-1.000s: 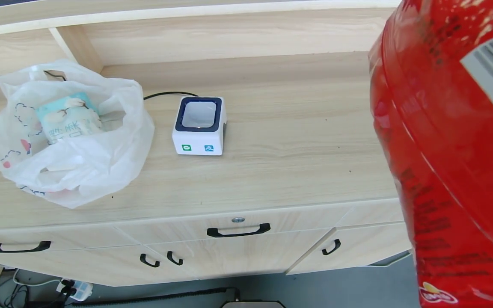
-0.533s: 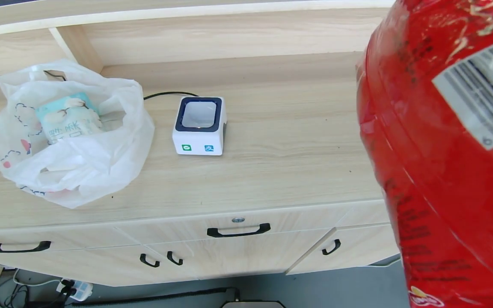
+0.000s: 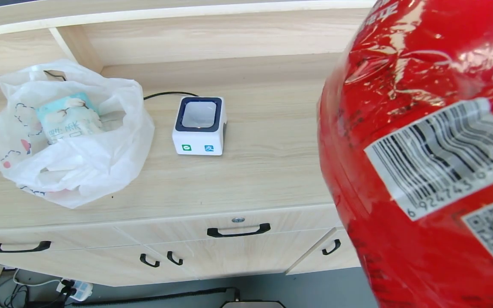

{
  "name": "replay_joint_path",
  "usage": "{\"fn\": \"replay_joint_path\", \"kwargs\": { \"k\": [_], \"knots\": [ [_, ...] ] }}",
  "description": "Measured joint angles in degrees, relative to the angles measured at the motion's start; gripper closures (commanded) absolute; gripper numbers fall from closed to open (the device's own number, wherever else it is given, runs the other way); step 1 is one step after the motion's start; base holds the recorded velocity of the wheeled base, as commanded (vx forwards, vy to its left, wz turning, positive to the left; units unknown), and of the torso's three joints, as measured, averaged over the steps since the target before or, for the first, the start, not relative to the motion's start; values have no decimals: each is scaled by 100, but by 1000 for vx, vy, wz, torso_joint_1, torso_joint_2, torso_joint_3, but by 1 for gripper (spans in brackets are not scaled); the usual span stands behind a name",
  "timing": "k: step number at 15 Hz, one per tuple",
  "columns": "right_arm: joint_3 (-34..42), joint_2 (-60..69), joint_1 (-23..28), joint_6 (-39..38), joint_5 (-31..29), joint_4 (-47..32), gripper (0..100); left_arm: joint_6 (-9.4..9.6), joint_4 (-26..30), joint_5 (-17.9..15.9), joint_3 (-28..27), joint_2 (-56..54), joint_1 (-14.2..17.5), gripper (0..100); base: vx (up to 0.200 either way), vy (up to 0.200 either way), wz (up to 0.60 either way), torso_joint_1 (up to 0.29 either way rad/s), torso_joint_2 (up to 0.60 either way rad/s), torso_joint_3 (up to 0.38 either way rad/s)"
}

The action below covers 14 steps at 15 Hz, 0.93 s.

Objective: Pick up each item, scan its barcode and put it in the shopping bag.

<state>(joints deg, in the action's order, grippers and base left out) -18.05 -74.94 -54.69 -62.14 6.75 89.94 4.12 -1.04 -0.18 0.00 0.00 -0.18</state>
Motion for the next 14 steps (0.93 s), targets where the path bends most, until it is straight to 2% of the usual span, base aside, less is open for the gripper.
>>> {"fn": "replay_joint_path", "kwargs": {
  "k": [1, 2, 5, 7, 8, 11, 14],
  "knots": [
    [0, -4, 61, 206, 24, 0, 100, -5, 0, 0, 0, 0, 0, 0, 0, 0, 0, 0, 0, 0],
    [50, -17, 138, 795, 71, -13, 100, -13, 0, 0, 0, 0, 0, 0, 0, 0, 0, 0, 0, 0],
    [402, -210, 530, 3290, 235, -325, 100, -100, 4, 0, 0, 0, 0, 0, -200, 0, 0, 6, 4, 1],
    [434, -475, 1089, 4375, 417, -468, 100, -104, 4, 2, 0, 0, 2, 0, 0, 0, 0, 0, 0, 0],
    [299, -610, 1365, 4563, 444, -477, 100, -104, 6, 2, 0, 0, 0, 0, 0, 0, 0, 0, 0, 0],
    [-366, -913, 2150, 4831, 457, -608, 100, -152, 9, 0, 0, 0, 0, 0, 0, 200, 0, -4, -6, 7],
    [-653, -1067, 2456, 4873, 457, -848, 100, -158, 9, 0, 0, 0, -4, 0, 0, 200, 0, 15, 7, 1]
  ]
}}
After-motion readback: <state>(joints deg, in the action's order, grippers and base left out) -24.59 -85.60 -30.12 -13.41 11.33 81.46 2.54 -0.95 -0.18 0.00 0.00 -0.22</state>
